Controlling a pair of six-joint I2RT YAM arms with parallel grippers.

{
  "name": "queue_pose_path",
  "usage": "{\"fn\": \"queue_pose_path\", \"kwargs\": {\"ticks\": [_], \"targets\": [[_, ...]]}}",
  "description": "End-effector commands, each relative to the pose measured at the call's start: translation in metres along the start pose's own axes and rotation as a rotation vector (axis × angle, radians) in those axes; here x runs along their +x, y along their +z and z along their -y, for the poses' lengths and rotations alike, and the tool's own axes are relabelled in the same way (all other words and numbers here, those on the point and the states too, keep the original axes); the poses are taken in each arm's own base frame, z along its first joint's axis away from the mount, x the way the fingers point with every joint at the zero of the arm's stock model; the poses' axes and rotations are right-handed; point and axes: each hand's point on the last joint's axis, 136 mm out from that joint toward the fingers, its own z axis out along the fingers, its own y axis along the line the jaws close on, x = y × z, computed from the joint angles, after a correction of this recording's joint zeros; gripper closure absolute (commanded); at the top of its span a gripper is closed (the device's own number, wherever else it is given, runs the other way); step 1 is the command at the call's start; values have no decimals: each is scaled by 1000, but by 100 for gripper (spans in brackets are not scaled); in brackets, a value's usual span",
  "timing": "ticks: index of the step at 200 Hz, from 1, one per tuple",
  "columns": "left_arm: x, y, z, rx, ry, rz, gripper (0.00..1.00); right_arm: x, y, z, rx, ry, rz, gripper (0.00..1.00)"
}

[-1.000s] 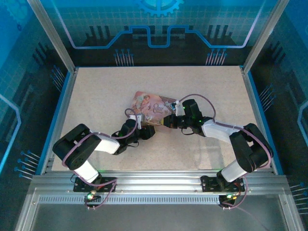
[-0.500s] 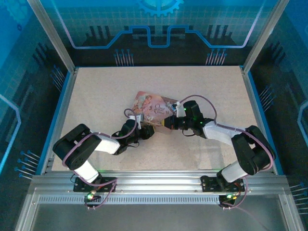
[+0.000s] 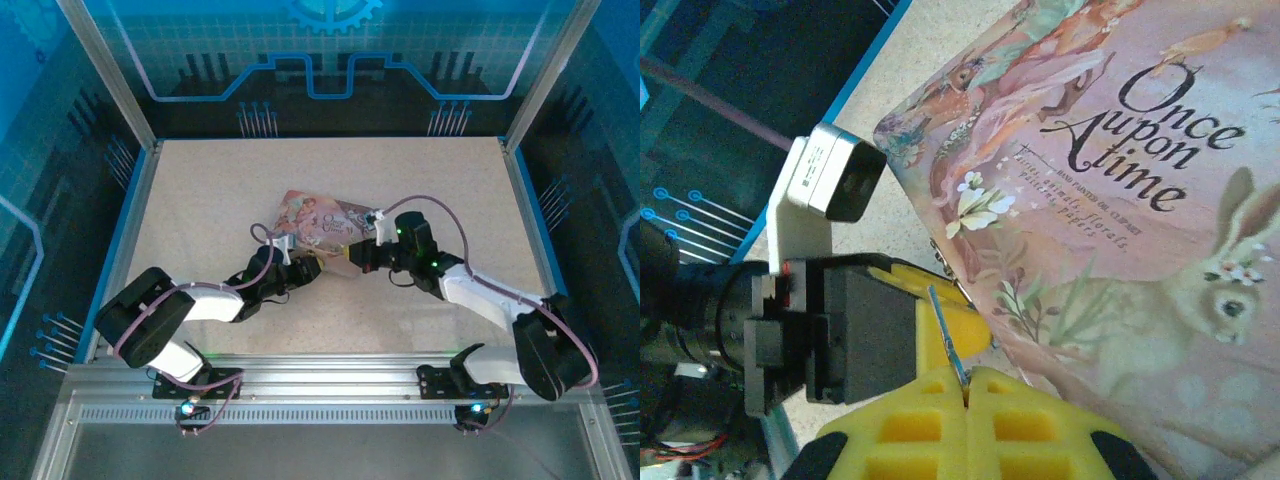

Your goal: Unlock the padlock with the key

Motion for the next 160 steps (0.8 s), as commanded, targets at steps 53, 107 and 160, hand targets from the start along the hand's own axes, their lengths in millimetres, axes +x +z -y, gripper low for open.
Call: {"fn": "queue_pose_path", "kwargs": {"ticks": [53,107,160], "targets": [[-6,-9,29,62,-42,-16,76,53,-1,-2,55,-310,27,98],[-7,-10,31,63,-51,-19,77,73,25,-4,76,-411,-3,98],[-6,-11,30,63,-60,-22,77,81,47,5,99,-432,-19,98]]}}
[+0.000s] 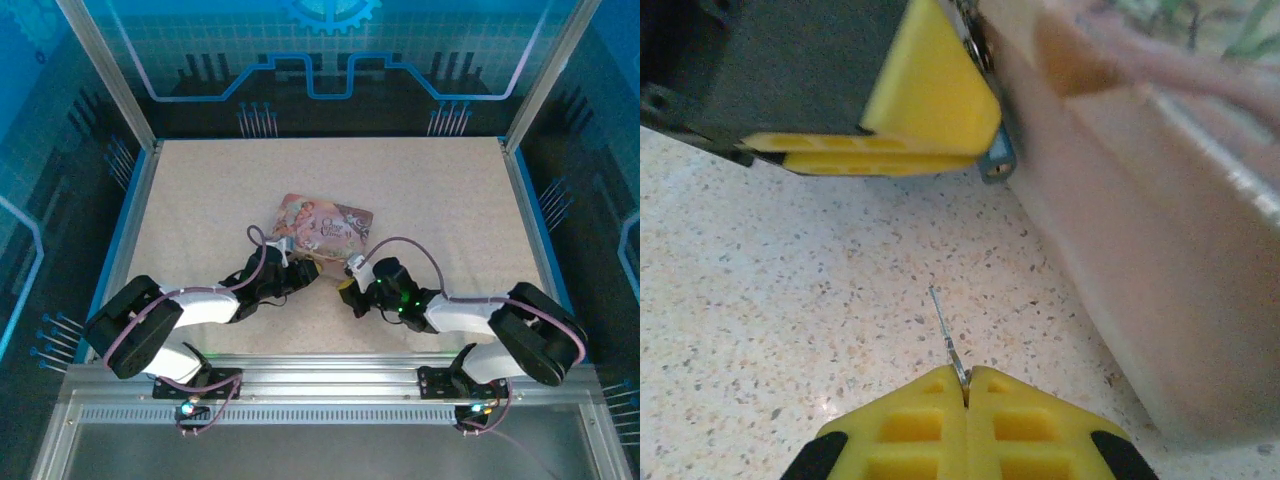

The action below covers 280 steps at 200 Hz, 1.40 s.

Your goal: Unlock the padlock with the key

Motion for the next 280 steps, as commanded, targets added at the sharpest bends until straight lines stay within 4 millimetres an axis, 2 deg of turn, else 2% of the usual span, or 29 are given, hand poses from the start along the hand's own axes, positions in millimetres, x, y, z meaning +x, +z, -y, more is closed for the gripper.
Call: {"fn": "queue_pose_path", "kwargs": {"ticks": [1,37,104,160,196,280], "targets": [[-11,-4,32,91,17,22,77,-20,7,0,17,-52,71,98],[-12,-6,31,86,15,25,77,-20,15,5,32,-86,67,98],[-12,-6,32,84,19,25,77,-27,14,23,38,-91,64,98],[-13,-6,33,86,15,27,77,-26,15,13,-15,-87,64,98],[-13,-7,34,87,14,27,77,-27,22,5,-24,-84,76,98],[-13,-8,33,81,11,30,77,-37,30,6,-6,-61,123,98]]}}
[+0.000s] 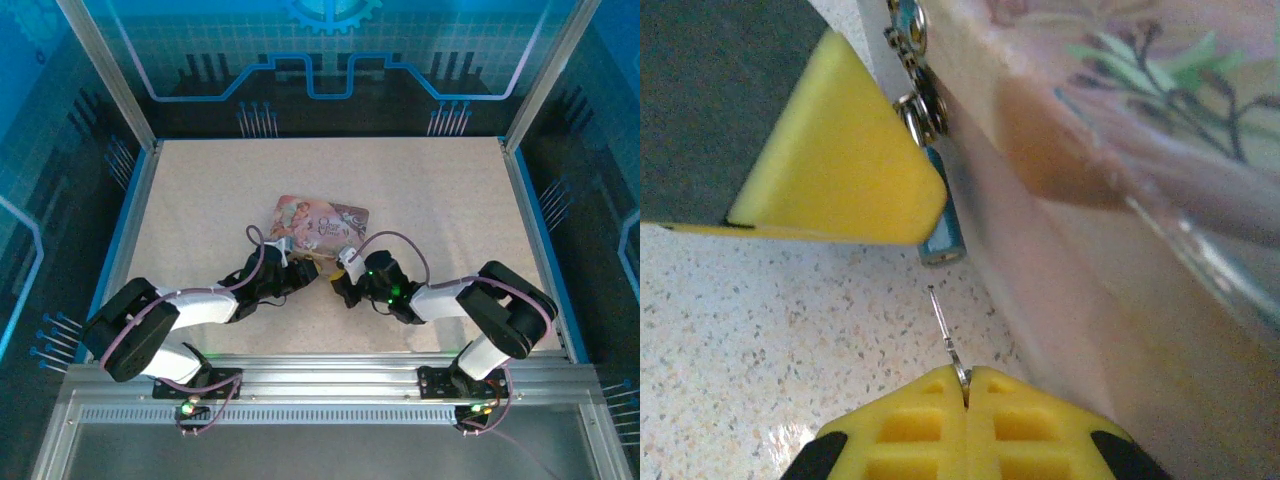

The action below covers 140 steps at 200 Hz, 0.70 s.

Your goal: Unlock the padlock with the key

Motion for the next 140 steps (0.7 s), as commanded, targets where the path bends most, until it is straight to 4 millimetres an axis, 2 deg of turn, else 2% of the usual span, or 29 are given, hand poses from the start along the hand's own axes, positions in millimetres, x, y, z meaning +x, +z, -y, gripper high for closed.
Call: {"fn": "queue_pose_path", "kwargs": {"ticks": [1,140], "targets": [[-13,-5,31,86,16,34,77,-18,4,-3,1,-1,59,98],[-12,-5,30,82,13,33,77,-22,0,2,26,16,88,98]]}}
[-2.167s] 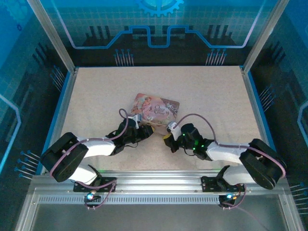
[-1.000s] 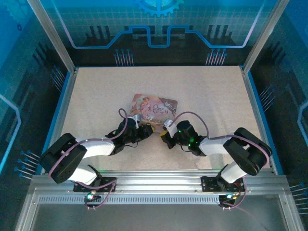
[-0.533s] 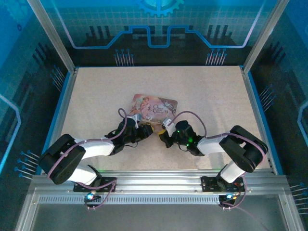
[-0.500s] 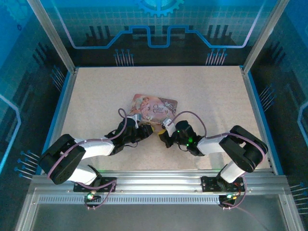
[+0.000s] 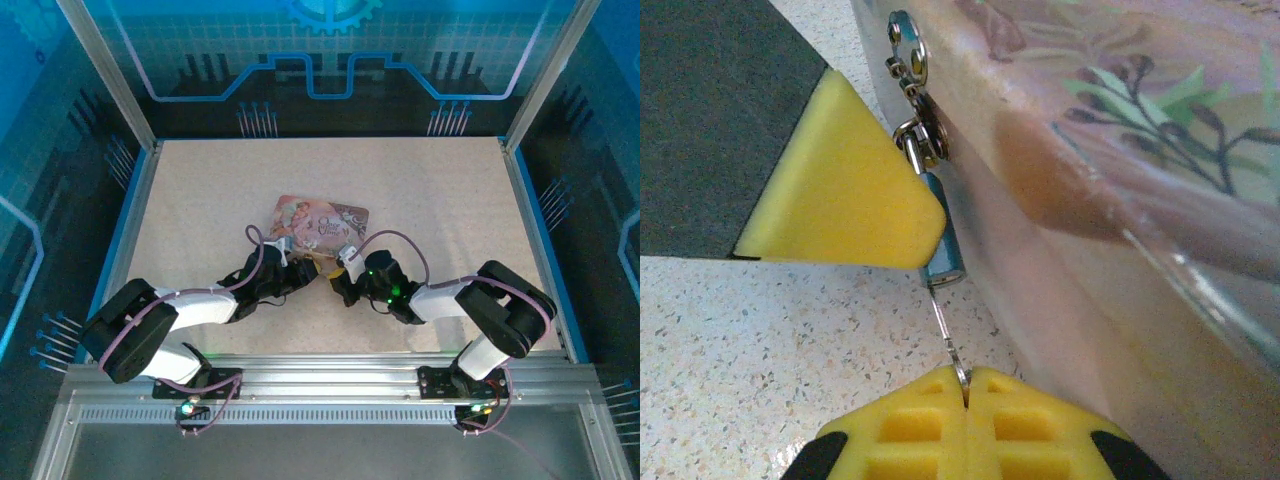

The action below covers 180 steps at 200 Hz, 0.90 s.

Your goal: Unlock the padlock with the key

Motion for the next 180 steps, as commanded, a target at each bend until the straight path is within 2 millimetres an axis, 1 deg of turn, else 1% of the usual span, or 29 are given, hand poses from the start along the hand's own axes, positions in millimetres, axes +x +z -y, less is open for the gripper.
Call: {"fn": "queue_pose_path", "kwargs": {"ticks": [1,42,96,120,180], "targets": [[-12,-4,29,81,14,32,77,-17,-1,1,22,-6,64,98],[-11,-4,28,79,12,30,77,-18,0,4,31,-1,66,98],[-12,-3,30,82,10,30,77,-20,2,-4,-18,-2,75,98],[-11,-3,30,82,7,26,77,-24,2,-4,-22,5,93,98],[-11,-3,38,107,-3,17,77,-36,5,-5,-34,14,148,98]]}}
